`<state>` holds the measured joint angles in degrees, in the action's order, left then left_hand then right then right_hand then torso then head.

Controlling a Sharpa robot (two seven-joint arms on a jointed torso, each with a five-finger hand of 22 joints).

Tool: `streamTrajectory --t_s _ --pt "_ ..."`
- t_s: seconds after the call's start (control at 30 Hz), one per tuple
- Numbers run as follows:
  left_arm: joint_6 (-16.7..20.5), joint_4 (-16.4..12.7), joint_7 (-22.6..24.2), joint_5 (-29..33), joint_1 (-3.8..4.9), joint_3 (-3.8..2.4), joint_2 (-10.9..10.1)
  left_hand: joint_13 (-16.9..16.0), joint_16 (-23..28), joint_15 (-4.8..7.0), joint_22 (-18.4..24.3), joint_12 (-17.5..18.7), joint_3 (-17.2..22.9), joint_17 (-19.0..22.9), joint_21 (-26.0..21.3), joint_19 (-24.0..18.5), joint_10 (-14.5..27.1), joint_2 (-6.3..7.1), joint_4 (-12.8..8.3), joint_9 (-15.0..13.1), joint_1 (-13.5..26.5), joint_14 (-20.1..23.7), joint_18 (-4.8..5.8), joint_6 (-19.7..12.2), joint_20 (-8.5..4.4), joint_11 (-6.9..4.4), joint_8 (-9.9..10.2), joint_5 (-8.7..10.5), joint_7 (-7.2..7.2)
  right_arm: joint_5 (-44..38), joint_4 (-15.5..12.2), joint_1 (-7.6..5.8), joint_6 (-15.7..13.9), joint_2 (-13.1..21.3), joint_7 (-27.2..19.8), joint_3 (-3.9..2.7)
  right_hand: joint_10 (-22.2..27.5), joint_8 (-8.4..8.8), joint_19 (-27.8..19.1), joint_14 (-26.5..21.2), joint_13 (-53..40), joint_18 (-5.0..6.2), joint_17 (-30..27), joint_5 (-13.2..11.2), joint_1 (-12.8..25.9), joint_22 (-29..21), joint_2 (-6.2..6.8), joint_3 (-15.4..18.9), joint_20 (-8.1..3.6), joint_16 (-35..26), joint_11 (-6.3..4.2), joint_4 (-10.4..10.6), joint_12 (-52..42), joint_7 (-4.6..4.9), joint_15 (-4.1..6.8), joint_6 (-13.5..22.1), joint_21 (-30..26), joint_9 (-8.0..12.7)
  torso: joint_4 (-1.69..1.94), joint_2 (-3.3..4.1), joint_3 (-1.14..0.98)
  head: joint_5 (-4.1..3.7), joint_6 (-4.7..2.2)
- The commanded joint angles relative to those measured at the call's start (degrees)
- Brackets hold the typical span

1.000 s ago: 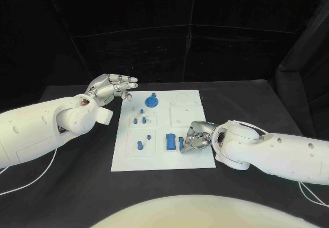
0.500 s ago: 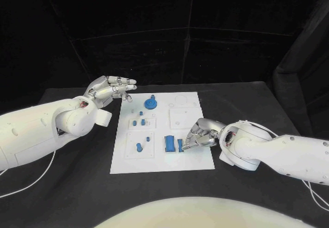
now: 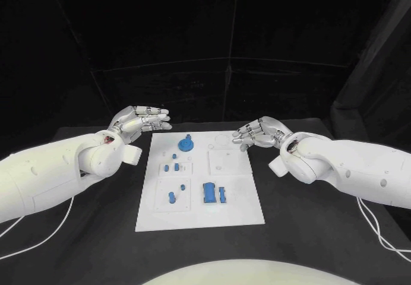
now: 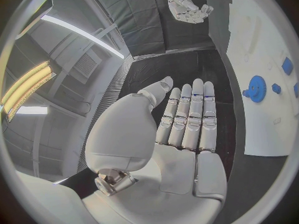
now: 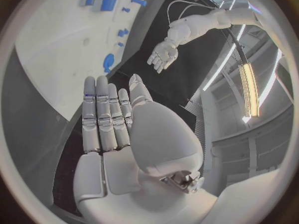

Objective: Assemble the parts on the task board

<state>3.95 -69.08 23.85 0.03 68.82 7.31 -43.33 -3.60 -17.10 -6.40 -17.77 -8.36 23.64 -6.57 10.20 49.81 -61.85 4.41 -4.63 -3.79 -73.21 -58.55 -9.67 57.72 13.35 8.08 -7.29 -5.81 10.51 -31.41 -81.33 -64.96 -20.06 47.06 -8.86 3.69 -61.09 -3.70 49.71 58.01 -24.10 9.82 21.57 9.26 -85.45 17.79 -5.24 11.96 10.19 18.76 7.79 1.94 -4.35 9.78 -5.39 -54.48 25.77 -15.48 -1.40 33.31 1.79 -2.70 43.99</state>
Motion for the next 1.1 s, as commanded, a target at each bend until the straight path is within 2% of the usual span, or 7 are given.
streamTrajectory --t_s 0.03,0.3,0.33,0.47,1.0,1.03,1.1 --pt "1.52 2.61 3.2 4.54 -0.13 0.0 1.62 0.08 2.58 -0.8 1.7 1.4 -0.3 0.96 -1.86 -1.54 -0.17 0.1 0.46 0.06 0.57 0.36 -0.91 -0.12 0.6 0.36 0.65 -0.02 -0.32 14.81 5.29 -0.27 2.44 -2.66 -12.75 -0.35 0.87 0.07 -0.63 -1.07 5.88 -0.11 -5.51 -0.52 0.19 -4.07 -0.19 0.2 2.14 -6.4 0.71 -1.02 0.62 0.13 -1.39 0.42 -5.95 2.44 -0.62 -1.08 0.12 0.27 -1.58" --pt "4.51 9.58 4.77 6.92 -1.17 0.0 6.77 0.07 7.43 -2.2 4.78 4.62 -2.29 2.54 -4.68 -3.63 1.58 0.02 1.11 0.08 0.47 1.14 -0.92 -0.88 2.0 1.88 2.61 -0.03 -1.11 18.33 16.81 -0.38 3.83 -9.53 -17.17 -1.32 -0.45 0.11 5.09 4.29 18.49 0.84 -15.99 -0.31 3.97 -11.48 -1.09 -0.43 3.68 -14.78 1.19 -5.15 0.7 0.28 -1.99 -0.45 -15.51 9.17 -0.4 -1.93 -0.32 0.78 -3.87" --pt "2.21 8.89 2.19 4.1 -1.23 0.07 6.44 3.6 10.17 0.57 8.6 8.36 -8.5 6.57 -6.15 -17.18 19.65 -4.41 4.63 3.79 22.06 18.34 2.9 -17.81 -2.61 -1.33 7.29 1.74 -3.65 13.52 15.9 -0.34 1.84 -9.09 -11.84 -1.28 18.31 3.7 -11.47 -14.54 19.92 -2.95 -17.47 -2.95 28.05 -13.23 0.78 -3.92 -0.47 -18.76 -1.47 -1.94 4.35 -2.74 0.23 16.2 -18.39 10.91 -0.46 -1.6 -0.06 0.59 -3.2" --pt "2.91 8.33 2.26 4.02 -1.36 -0.07 6.3 3.6 10.95 0.83 9.43 8.36 -9.87 6.57 -10.2 -19.95 22.97 -4.41 4.63 3.79 26.15 21.44 2.89 -20.99 -3.41 -1.65 7.29 5.81 -4.37 14.01 15.22 -0.2 1.13 -8.9 -12.09 -1.35 21.29 3.7 -13.83 -17.29 24.1 -2.96 -21.57 -3.41 32.95 -17.79 1.09 -4.49 -1.33 -18.76 -2.0 -1.94 4.35 -3.24 0.72 18.97 -19.18 15.48 -0.36 -1.63 -0.16 0.71 -3.56" --pt "25.07 -9.04 4.45 1.61 -5.71 -4.38 1.74 3.6 17.1 6.4 13.52 8.36 -16.59 6.57 -10.2 -34.58 42.02 -4.41 4.63 3.79 49.22 39.65 5.31 -38.99 -8.28 -8.08 7.29 5.81 -10.51 27.81 -3.68 3.77 -18.84 -3.72 -19.11 -3.21 40.79 3.7 -31.4 -37.24 24.1 -5.19 -21.57 -9.26 58.63 -17.79 5.24 -11.96 -5.68 -18.76 -7.79 -1.94 4.35 -9.78 5.39 36.36 -25.77 15.48 1.39 -2.13 -1.78 2.69 -9.61" --pt "27.67 -11.08 4.71 1.33 -6.21 -4.88 1.21 3.6 17.1 6.4 13.75 8.36 -17.01 6.57 -10.2 -35.39 43.07 -4.41 4.63 3.79 50.5 40.65 9.67 -39.98 -8.54 -8.08 7.29 5.81 -10.51 28.83 -5.09 4.06 -20.32 -3.34 -19.63 -3.35 41.82 3.7 -32.34 -38.3 24.1 -9.82 -21.57 -9.26 60.0 -17.79 5.24 -11.96 -5.9 -18.76 -7.79 -1.94 4.35 -9.78 5.39 37.28 -25.77 15.48 1.4 -2.13 -1.79 2.7 -9.62" --pt "30.83 -13.55 5.02 0.98 -6.83 -5.49 0.56 3.6 17.1 6.4 17.77 8.36 -17.43 6.57 -10.2 -36.38 44.41 -4.41 4.63 3.79 52.08 41.89 9.67 -41.2 -8.88 -8.08 7.29 5.81 -10.51 29.95 -6.62 4.38 -21.95 -2.92 -20.2 -3.5 43.14 3.7 -33.51 -39.66 24.1 -5.81 -21.57 -9.26 61.75 -17.79 5.24 -11.96 -10.19 -18.76 -7.79 -1.94 4.35 -9.78 5.39 38.49 -25.77 15.48 1.4 -2.13 -1.79 2.7 -9.62"
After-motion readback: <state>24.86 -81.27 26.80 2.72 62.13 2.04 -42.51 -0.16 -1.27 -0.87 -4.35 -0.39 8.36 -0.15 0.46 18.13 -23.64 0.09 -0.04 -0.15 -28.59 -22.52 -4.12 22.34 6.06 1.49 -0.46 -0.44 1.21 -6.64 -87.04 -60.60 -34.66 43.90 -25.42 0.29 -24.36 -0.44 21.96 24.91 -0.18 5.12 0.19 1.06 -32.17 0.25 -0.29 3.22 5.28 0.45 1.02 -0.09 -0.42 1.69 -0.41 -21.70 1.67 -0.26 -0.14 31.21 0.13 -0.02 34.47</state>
